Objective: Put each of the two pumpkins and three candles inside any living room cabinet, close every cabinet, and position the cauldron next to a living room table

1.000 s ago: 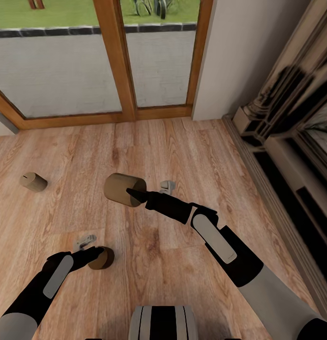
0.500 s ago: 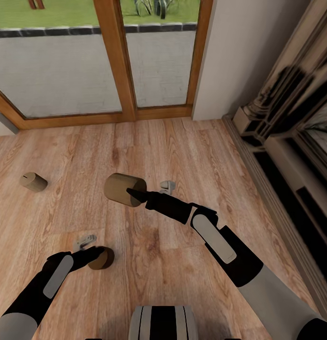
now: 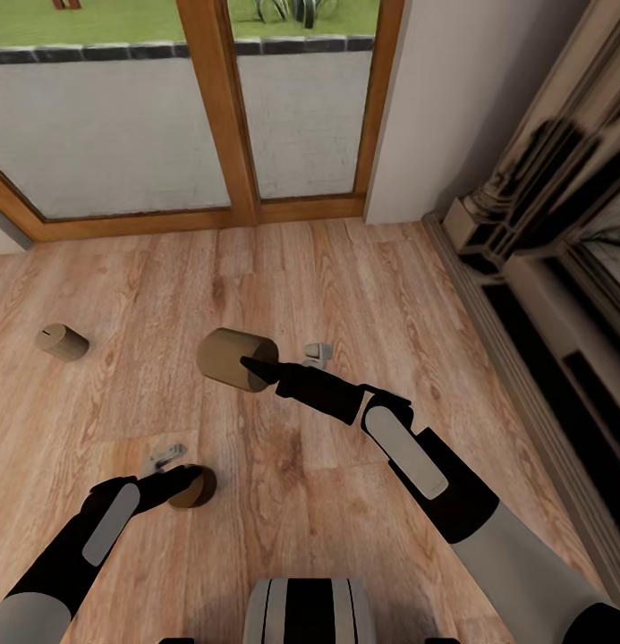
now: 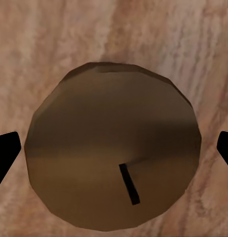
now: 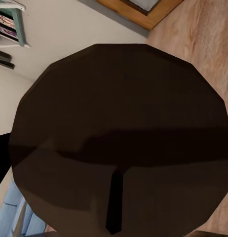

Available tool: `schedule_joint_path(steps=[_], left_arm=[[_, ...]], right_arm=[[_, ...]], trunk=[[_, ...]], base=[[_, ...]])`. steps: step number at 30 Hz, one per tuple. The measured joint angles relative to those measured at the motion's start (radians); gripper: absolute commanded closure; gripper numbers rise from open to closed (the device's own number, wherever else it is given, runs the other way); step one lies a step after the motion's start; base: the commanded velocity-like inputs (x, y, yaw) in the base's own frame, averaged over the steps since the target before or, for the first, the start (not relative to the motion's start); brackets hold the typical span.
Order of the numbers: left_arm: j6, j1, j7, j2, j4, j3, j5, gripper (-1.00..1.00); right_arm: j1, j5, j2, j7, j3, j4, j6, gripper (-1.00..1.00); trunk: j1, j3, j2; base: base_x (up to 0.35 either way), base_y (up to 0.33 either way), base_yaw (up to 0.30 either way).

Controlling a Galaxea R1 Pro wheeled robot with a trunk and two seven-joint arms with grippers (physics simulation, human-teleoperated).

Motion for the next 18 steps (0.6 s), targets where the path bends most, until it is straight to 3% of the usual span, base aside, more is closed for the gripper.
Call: schedule_joint_path(steps=[15,18], left_arm=[[0.0,0.0,0.0,0.0,0.006,0.0,0.0,-1.0],[-0.002,-0.001,-0.001,0.0,0.005,0.0,0.014,-1.0]], right_arm=[[0.0,0.0,0.001,0.0,0.0,0.0,0.0,1.0],[0.0,-0.002,0.001,0.0,0.0,0.0,0.0,1.0]], trunk=[[0.001,-0.012,-0.001],[0.001,-0.015,-0.001]], base=[[0.0,0.0,0.0],[0.0,0.0,0.0]])
